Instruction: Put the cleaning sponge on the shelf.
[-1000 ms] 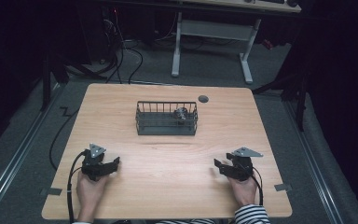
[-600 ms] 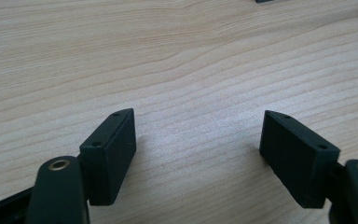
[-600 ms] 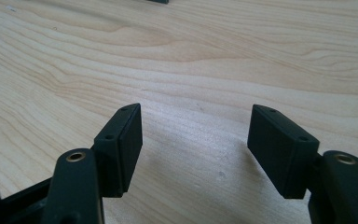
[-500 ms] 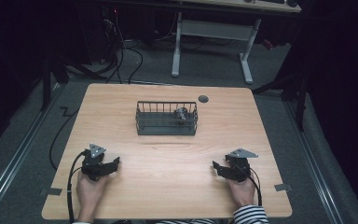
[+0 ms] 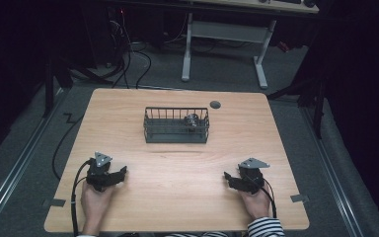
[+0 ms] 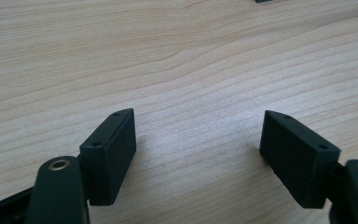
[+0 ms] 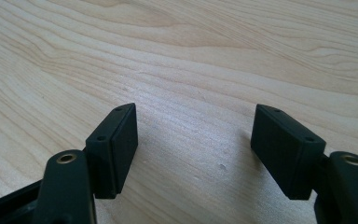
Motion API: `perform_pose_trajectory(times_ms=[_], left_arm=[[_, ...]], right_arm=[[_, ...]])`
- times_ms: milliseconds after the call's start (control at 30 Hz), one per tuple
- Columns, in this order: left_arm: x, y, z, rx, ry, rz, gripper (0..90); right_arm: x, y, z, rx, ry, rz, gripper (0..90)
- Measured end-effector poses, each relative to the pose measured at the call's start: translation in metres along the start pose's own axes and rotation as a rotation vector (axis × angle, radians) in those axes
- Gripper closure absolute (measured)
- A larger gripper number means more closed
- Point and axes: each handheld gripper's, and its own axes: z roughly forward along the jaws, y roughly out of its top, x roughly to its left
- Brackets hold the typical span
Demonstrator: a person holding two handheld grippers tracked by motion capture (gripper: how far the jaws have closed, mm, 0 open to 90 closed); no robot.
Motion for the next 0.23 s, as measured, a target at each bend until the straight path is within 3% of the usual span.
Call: perform_pose_trajectory(times_ms=[233], left_arm=[[-0.0001, 0.0, 0.0, 0.0, 0.001, 0.0, 27.4]], right_arm=[[0.0, 0.0, -0.0001, 0.001, 0.001, 0.001, 32.2]])
